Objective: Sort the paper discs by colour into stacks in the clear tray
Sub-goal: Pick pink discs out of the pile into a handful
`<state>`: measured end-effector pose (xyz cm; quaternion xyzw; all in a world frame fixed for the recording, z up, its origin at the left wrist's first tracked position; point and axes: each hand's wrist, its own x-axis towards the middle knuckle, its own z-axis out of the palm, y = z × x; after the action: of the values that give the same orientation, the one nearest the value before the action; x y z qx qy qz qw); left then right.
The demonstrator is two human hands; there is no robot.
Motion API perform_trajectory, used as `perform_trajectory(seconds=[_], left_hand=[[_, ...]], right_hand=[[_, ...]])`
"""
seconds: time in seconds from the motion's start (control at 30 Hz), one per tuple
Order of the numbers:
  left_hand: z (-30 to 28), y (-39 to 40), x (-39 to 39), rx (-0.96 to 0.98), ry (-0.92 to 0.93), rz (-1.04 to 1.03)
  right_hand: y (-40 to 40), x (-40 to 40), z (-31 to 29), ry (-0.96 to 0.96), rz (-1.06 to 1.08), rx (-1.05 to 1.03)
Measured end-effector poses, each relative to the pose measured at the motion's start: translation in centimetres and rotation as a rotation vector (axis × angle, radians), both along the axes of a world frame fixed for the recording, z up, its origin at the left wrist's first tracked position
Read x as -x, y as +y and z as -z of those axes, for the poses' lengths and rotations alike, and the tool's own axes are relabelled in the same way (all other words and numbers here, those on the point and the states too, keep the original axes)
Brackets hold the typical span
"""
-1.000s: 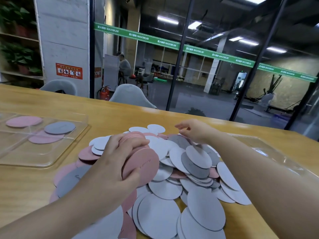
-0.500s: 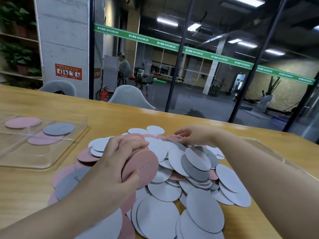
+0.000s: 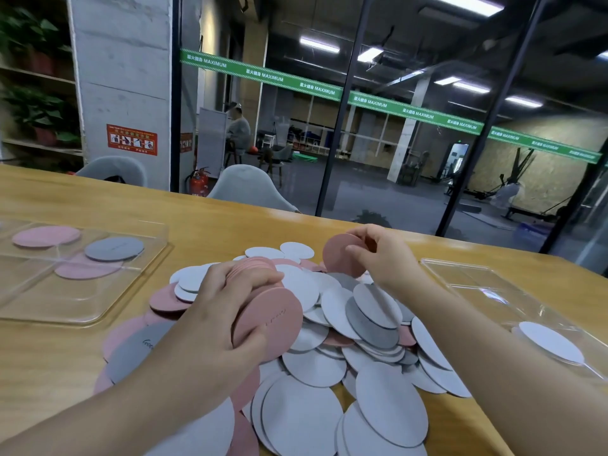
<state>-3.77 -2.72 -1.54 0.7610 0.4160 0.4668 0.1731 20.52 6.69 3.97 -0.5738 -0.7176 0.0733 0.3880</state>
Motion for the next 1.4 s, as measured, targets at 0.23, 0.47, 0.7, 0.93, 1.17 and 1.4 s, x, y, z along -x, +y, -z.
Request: perform_trajectory(seconds=[0.23,0.47,0.7,0.93,1.17,1.4], left_hand=[[0.0,0.2,0.1,0.057,-0.08,0.038],[0.1,0.5,0.1,0.047,-0.098,0.059],[0.2,0.4,0.2,0.029,-0.013,0.035],[0.3,0.4,0.2,-0.012,0.017,0.037],[0.5,0.5,0.2,-0.026,0.011,0.043],[0.4,0.5,0.1,-0.029,0.019,0.036]], right_hand=[[-4.8,2.2,-1.3,0.252,-0.344,-0.135],[-8.3,2.5,0.3,0.069,-0.5,-0.018],[-8.9,3.8,2.0,-0.057,-0.393,-0.057],[-7.3,3.8,1.5,-0.079,-0.321,-0.174],[0.0,0.6,0.3,-0.209,0.069,0.097],[4.0,0.7,0.3,-0.307,0.208,0.472]])
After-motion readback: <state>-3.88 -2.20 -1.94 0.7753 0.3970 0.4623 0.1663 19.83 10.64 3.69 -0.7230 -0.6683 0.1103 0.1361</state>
